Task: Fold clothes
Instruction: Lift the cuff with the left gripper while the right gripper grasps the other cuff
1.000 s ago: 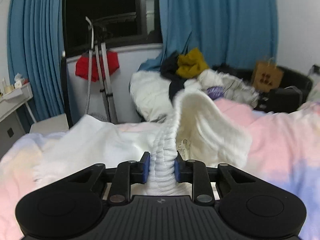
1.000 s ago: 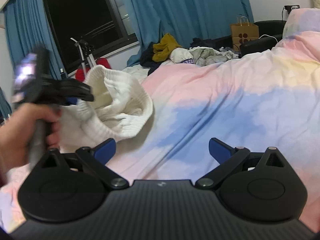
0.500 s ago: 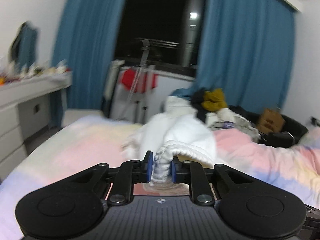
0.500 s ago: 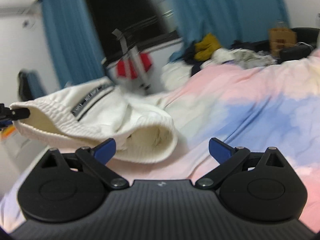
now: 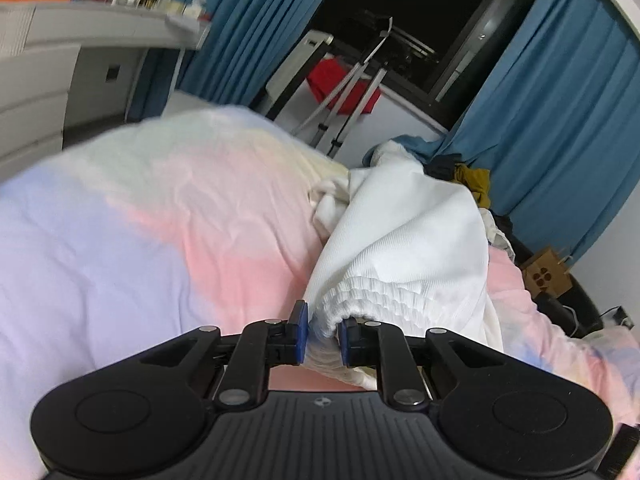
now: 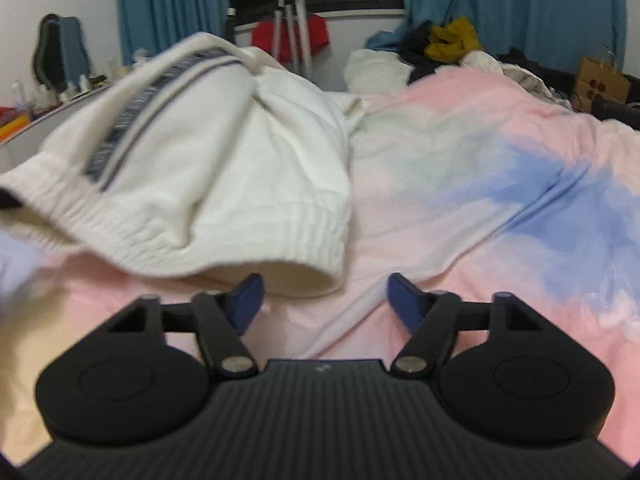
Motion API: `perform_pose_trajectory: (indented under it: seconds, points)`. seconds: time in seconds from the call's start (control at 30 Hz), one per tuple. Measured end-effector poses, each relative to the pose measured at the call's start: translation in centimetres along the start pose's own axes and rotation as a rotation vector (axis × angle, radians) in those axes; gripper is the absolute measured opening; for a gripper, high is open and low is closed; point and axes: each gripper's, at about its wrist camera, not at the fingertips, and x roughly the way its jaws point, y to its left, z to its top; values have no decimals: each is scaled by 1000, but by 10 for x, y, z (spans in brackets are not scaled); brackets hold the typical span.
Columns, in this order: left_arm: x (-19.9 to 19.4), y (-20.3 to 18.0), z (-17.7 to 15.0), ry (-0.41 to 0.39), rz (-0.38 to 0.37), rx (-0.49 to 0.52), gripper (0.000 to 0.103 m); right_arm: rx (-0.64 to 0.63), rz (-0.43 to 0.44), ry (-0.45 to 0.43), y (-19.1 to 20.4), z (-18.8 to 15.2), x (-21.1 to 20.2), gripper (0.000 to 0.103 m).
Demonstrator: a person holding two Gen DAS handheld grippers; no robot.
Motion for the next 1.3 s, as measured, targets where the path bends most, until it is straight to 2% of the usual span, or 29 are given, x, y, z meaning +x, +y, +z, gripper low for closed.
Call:
perform_pose_trajectory:
  seconds: [0.07, 0.1, 0.2, 0.23, 0.3, 0.37, 0.47, 0.6, 0.7, 0.8, 0.9, 0.93, 1.0, 1.13, 1.2, 1.23, 1.27, 1.3]
  points:
    - [1, 5, -5, 8, -12, -7, 17, 23, 2, -13, -3, 2, 3, 50]
    - [0, 5, -5, 10, -17, -2, 17, 35, 3, -19, -4, 2, 4, 38]
    - [3, -2, -3, 28, -24, 3, 24, 70, 7, -38, -8, 5, 9, 19]
    - [3, -3, -4, 43, -29, -5, 30, 82, 8, -44, -10, 6, 10, 16]
    - [-7, -1, -14, 67, -45, -19, 36, 103, 9, -61, -12, 9, 8, 12]
    - [-14, -7, -13, 70, -68, -25, 48, 120, 9, -84, -14, 13, -1, 12]
    - [-26, -19, -16, 65, -140, -32, 60, 106, -3, -112, -12, 19, -15, 11]
    - [-24, -29, -27, 102, -298, -85, 68, 42, -20, -122, -2, 21, -32, 10]
    - [-3, -30, -34, 131, -365, -139, 71, 4, -1, -141, 6, 21, -42, 7]
    - [31, -25, -37, 173, -368, -204, 72, -37, 20, -173, 12, 23, -49, 4]
    - [60, -27, -38, 202, -259, -186, 67, -48, 55, -197, 16, 25, -52, 4]
    - [66, -28, -37, 203, -252, -178, 67, -48, 58, -193, 15, 25, -51, 4]
    - [78, -29, -36, 206, -271, -169, 67, -44, 48, -169, 13, 24, -46, 4]
    - [102, -41, -35, 195, -303, -179, 67, 61, 35, -87, -6, 21, -27, 4]
    - [117, -48, -36, 198, -323, -193, 61, 82, 18, -81, -12, 19, -23, 4]
    - [124, -52, -35, 201, -323, -192, 54, 90, 11, -93, -13, 19, -22, 5]
    - [123, -56, -31, 200, -315, -188, 39, 95, 6, -109, -15, 19, -22, 6]
    - [124, -61, -28, 195, -317, -180, 34, 99, 3, -120, -16, 18, -22, 6]
